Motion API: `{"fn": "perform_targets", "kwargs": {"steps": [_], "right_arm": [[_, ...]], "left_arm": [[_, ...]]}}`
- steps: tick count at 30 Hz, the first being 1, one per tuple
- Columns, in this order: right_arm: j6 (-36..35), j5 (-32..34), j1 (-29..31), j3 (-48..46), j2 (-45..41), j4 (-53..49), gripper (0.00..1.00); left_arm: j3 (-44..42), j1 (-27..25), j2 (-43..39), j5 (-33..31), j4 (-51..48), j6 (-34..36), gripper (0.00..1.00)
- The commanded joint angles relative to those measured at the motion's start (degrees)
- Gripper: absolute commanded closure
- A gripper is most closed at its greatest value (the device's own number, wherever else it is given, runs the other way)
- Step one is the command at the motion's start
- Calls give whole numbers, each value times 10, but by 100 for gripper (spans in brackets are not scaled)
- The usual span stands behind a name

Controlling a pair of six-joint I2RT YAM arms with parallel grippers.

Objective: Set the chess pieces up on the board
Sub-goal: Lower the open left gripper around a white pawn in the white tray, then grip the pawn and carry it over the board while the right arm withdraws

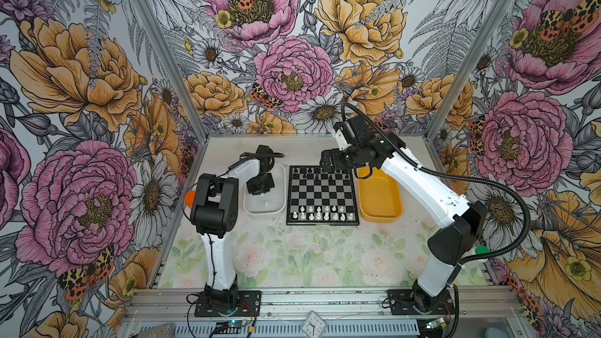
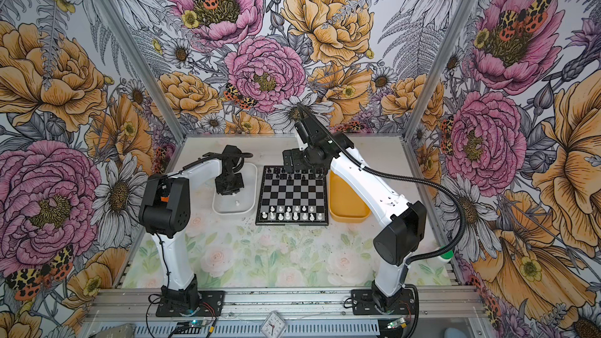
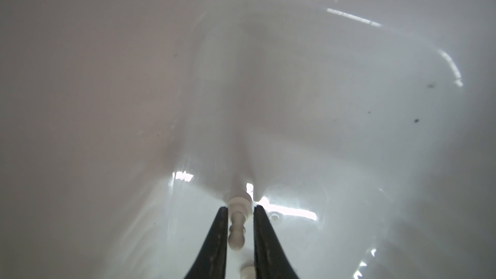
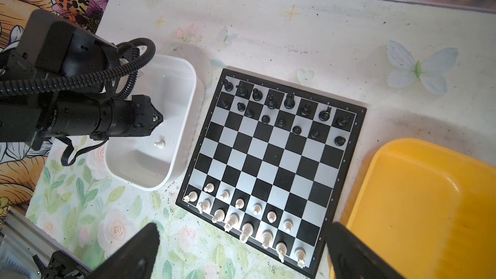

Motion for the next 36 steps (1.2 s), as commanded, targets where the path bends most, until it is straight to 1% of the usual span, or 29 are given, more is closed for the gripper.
{"fn": "perform_targets", "kwargs": {"steps": [1,9,17,23,31,36], "right_arm": [[2,12,-3,13,0,-4,0],[8,16,-2,2,-9,-4,0],[12,22,-1,-12,-23,-3,0],[16,29,2,-25,-36,-3,0],[24,45,4,-69,-84,-2,0],[35,66,3,-124,-140,-2,0]], "left_arm": [[6,8,-1,11,12,10,81],[5,7,-5,12,11,15,86],[3,7,-38,24,7,16,88],[26,-3,-68,30,-13,14,88],[92,-53,-89,23,-59,10,87],[141,-108,-76,18,-81,0,86]]}}
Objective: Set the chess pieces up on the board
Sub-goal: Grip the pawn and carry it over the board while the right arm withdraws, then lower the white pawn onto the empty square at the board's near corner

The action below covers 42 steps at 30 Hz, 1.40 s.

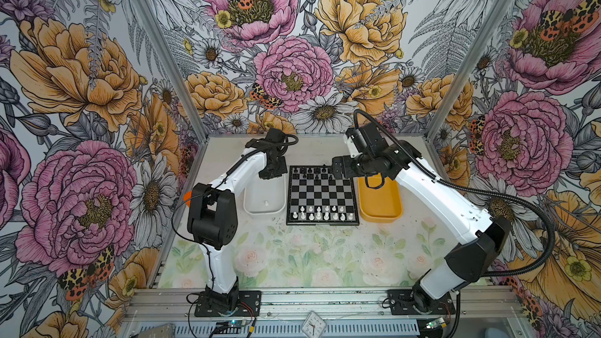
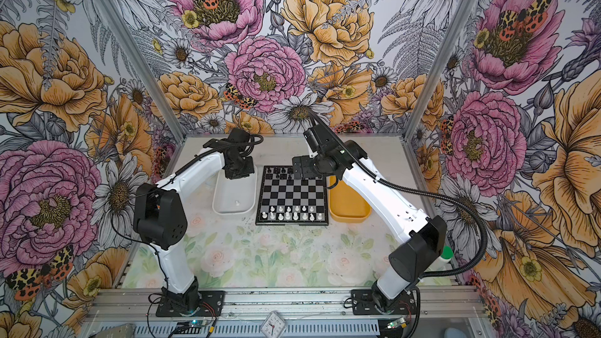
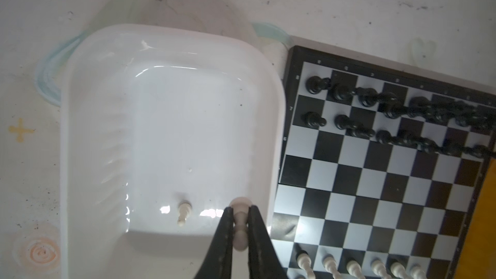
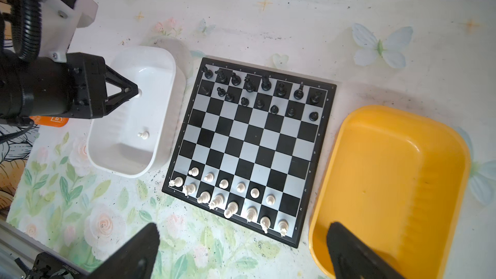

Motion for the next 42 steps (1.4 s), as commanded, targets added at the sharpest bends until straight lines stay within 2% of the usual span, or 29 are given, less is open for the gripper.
{"fn": "perform_targets", "kwargs": {"steps": [1,10,22,31,42], "right_arm": [[17,28,3,-33,-56,-2,0],[57,47,-7,-155,-203,-13,0],[64,80,-21,-201,-338,-107,0],[50,91,-29,-204,-390,-159,0],[42,92,-41,-217,-417,-182,0]], "left_arm": [[39,-37,-3,-1,-27,-7,86],[158,-149,74,2,-60,-28,87],[262,-270,165,7,-74,-70,87],[335,-322,234,10,-82,-92,87],[338,-342,271,11,-90,-104,87]]}}
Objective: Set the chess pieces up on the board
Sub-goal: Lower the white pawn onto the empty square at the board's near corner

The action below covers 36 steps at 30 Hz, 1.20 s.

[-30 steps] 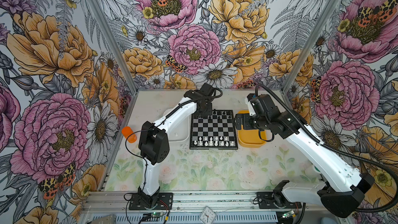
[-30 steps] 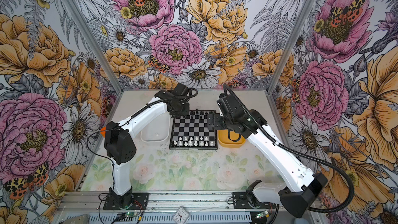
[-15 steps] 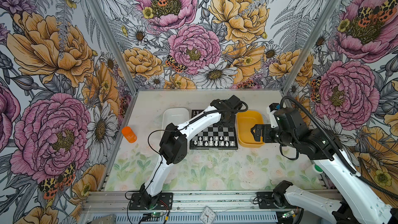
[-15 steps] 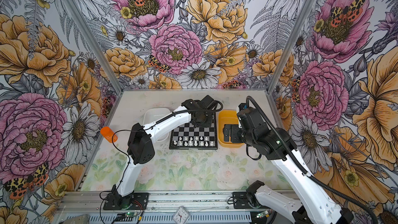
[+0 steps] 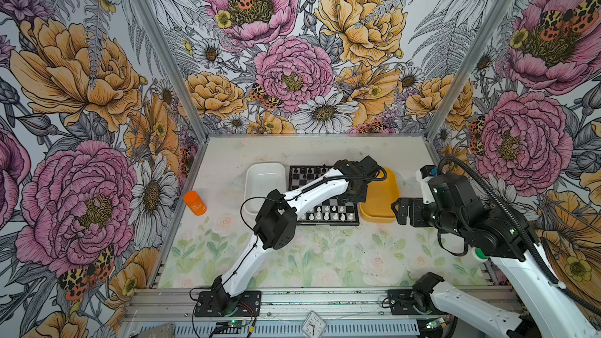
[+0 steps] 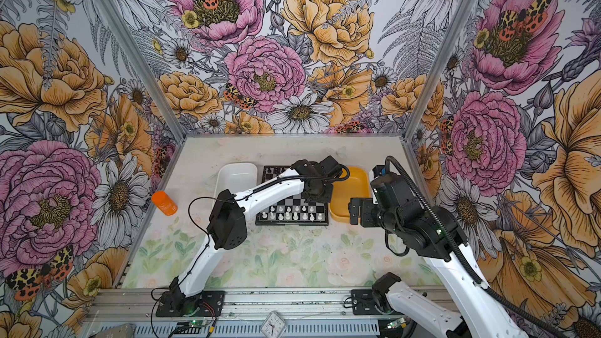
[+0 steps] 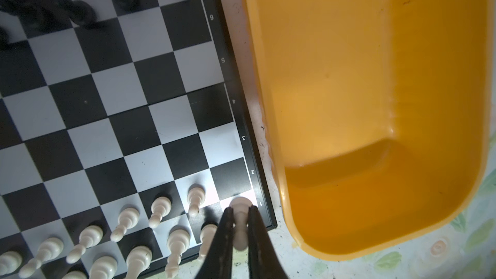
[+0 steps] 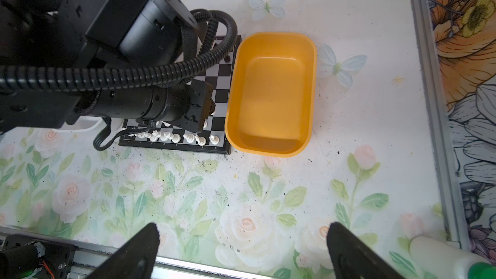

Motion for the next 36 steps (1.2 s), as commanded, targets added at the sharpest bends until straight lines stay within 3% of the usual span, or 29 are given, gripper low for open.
{"fn": "perform_targets", "kwargs": {"steps": [1,36], "right_arm": [[-5,8,-5,-10,-9,-7,0],[2,7,-15,-25,-12,-7,0]], "left_arm": [[7,-5,13,5,-7,-13,87],[-14,-3,55,18,-7,3,87]]}}
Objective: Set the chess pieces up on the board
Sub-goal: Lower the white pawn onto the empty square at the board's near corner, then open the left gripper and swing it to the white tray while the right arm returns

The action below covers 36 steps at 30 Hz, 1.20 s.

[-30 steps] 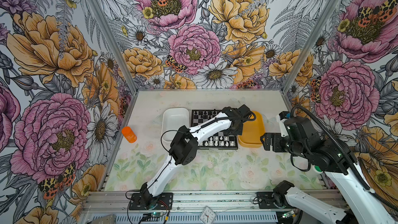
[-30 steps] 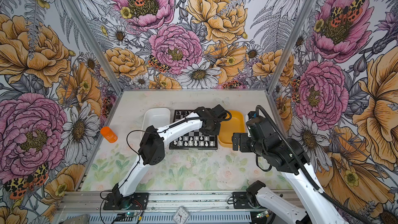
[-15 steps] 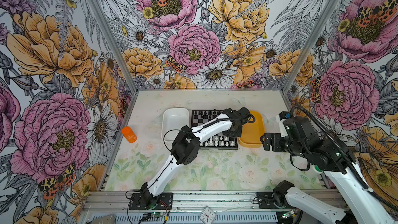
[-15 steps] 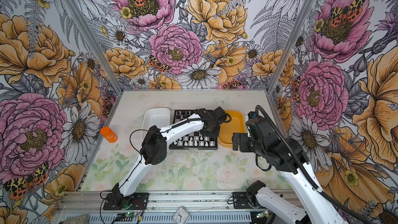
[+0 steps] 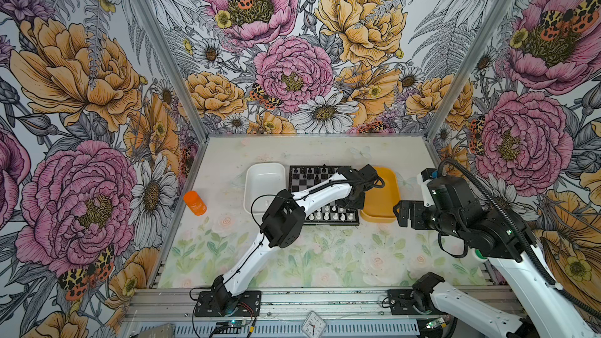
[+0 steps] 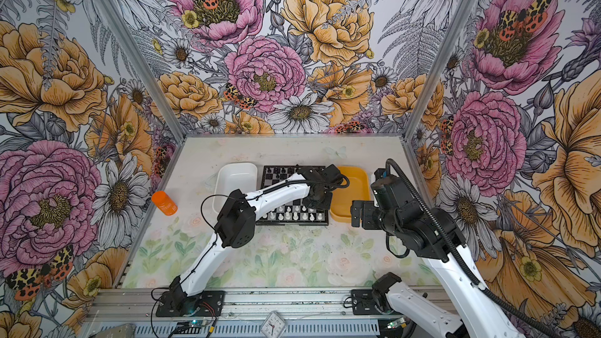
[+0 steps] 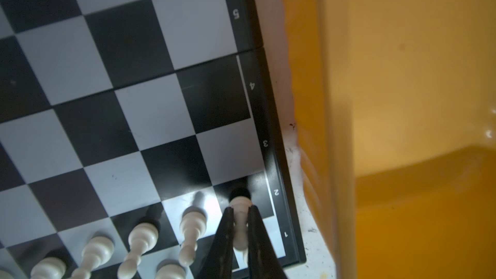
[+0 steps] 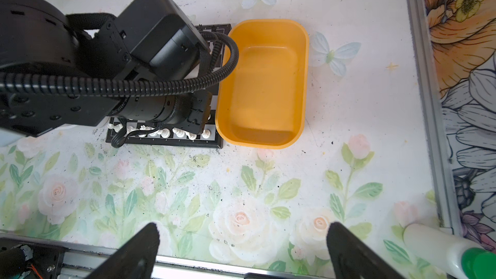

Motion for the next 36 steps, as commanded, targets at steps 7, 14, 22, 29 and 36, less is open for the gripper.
{"fn": "perform_targets", "kwargs": {"steps": [7,14,22,29,36], "right_arm": [[3,6,-4,-7,-8,-2,0],[1,8,-5,-11,-6,-1,0],[-3,8,-5,-6,0,2,0],[-28,-16,-5,12,35,27,0],[-60,-47,-5,38,99,72,0]], "left_arm": [[-6,-1,2,12,-1,8,81],[11,-1,-1,9,-1,9,68],[41,15,-37,-14,-4,14,68],[-5,43,-126,-70,-18,10,64],[-199,93,-283,-147,-17,-33,62]]}}
